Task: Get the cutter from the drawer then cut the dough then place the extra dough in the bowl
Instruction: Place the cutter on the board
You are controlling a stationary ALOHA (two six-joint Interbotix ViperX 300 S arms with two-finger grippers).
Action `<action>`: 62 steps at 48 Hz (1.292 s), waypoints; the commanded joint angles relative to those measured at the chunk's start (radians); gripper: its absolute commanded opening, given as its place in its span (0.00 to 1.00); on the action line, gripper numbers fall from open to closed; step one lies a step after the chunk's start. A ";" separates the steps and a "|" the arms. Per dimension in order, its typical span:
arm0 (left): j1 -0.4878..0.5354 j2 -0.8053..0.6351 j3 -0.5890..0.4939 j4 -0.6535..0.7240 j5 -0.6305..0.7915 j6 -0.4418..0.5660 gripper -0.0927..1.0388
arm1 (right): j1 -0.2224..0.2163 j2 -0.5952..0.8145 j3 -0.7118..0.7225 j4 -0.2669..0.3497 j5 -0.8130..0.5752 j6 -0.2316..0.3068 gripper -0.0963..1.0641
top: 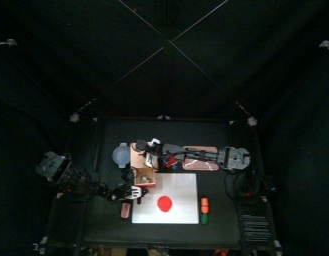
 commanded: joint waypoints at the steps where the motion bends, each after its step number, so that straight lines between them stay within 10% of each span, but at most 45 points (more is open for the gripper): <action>1: 0.002 -0.026 -0.018 0.026 -0.008 0.002 0.77 | -0.003 -0.015 -0.008 -0.002 0.003 0.002 0.10; 41: -0.060 -0.328 0.153 0.288 -0.072 0.017 0.76 | 0.051 -0.164 0.009 -0.011 -0.060 -0.035 0.11; 62: 0.028 -0.477 0.322 0.686 -0.144 0.017 0.76 | 0.163 -0.391 0.373 -0.006 -0.351 -0.025 0.33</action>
